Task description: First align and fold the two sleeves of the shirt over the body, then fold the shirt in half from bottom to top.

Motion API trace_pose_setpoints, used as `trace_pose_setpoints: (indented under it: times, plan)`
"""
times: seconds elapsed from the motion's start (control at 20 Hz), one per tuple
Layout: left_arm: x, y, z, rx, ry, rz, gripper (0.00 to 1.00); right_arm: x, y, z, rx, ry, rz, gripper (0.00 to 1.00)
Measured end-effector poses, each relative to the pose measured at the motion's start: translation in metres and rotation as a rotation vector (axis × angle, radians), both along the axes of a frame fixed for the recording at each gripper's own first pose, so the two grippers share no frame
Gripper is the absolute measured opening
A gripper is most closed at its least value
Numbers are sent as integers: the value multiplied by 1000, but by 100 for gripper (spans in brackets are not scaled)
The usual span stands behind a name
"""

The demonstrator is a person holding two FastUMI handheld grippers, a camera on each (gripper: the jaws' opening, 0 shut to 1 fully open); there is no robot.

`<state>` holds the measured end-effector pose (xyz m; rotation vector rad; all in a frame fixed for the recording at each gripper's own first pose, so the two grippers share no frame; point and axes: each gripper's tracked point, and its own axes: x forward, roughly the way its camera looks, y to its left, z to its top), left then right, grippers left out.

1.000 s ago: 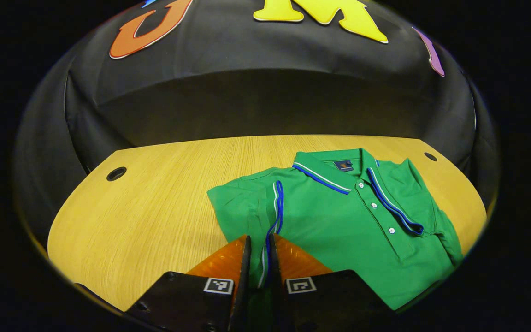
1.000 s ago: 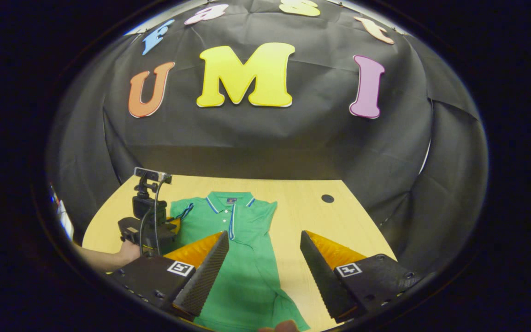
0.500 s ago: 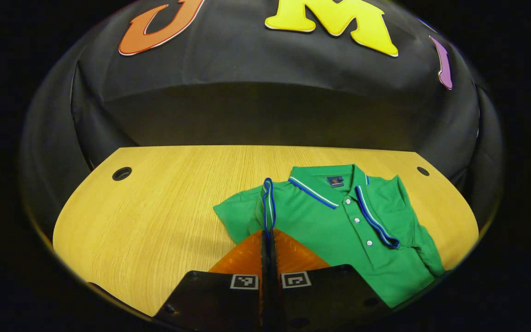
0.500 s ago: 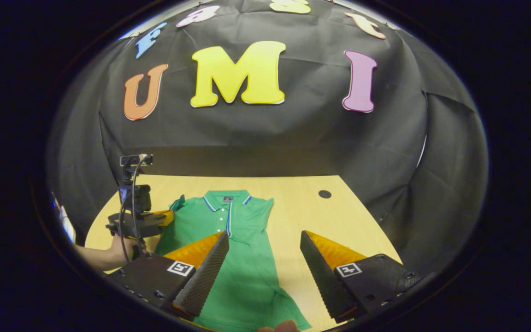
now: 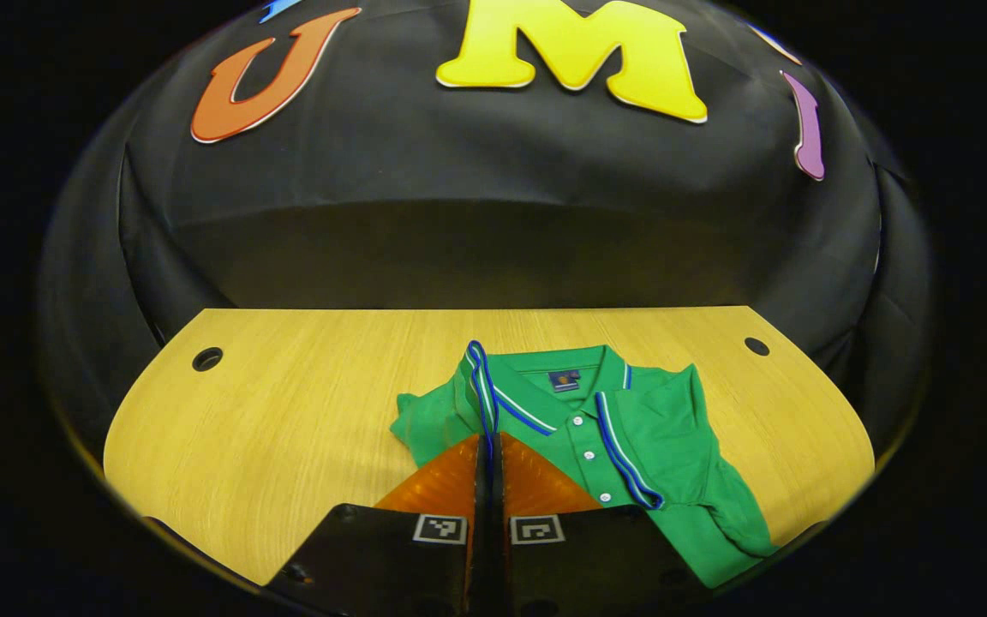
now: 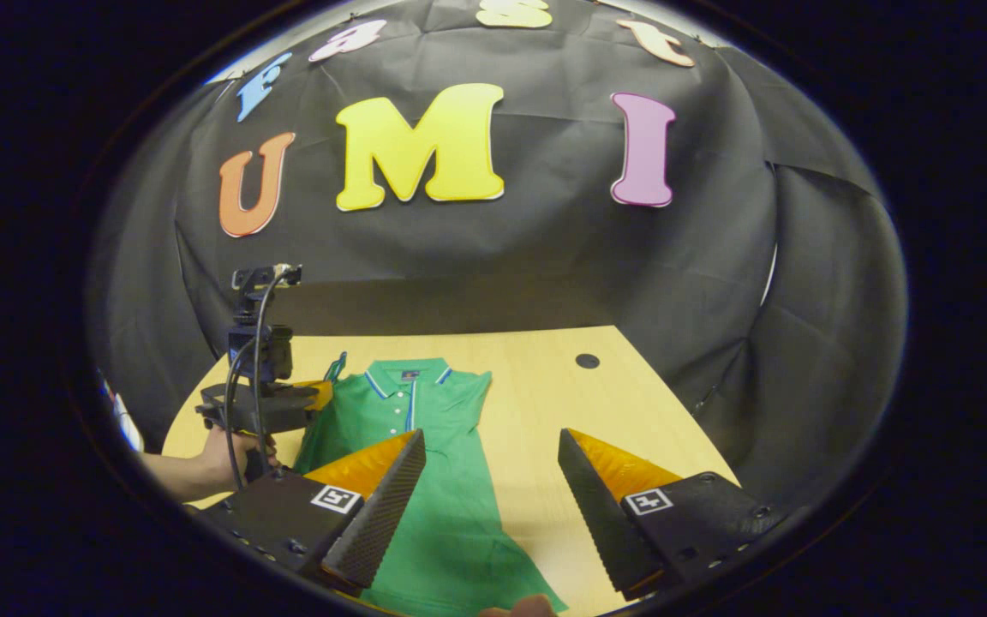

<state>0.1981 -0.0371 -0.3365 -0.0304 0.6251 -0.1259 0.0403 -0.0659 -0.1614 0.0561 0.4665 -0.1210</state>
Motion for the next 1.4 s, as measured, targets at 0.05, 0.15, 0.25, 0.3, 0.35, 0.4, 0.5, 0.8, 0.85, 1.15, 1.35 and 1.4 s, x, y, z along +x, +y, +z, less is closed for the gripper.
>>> trace_pose_setpoints:
  times: [0.05, 0.15, 0.25, 0.3, 0.35, 0.4, 0.5, 0.8, 0.85, 1.15, 1.35, 1.4]
  plan:
    - [0, -9, -3, 3, 8, -6, 7, -1, -5, -1, 0, 1, -8, 97]
    - [1, -25, -6, 19, 25, -21, 10, -5, -15, -1, 0, 4, -22, 97]
    - [-1, -43, -8, 13, 36, -46, 12, -6, -22, -1, 2, 5, -28, 96]
    - [-3, -53, -5, -4, 32, -60, 14, -5, -24, -1, 2, 3, -29, 96]
    - [-4, -58, 1, -16, 21, -67, 31, -4, -26, 0, 2, 1, -29, 96]
    - [-4, -60, 6, -23, 3, -64, 54, -3, -26, 0, 1, 0, -26, 96]
    - [-3, -59, 22, -18, -41, -48, 100, 1, -26, 1, -6, -5, -20, 95]
    - [-32, -35, 73, -38, -115, 19, 100, 10, -1, 5, -13, -30, 110, 95]
    - [-41, -27, 82, -34, -128, 34, 100, 10, 2, 4, -26, -32, 144, 95]
    - [-108, 30, 134, 19, -202, 83, 100, -8, -6, -13, -14, 5, 222, 94]
    - [-170, 57, 135, 47, -158, 71, 100, -39, -13, -44, -21, 92, 260, 96]
    - [-185, 58, 128, 48, -126, 51, 100, -48, -15, -55, -31, 122, 266, 96]
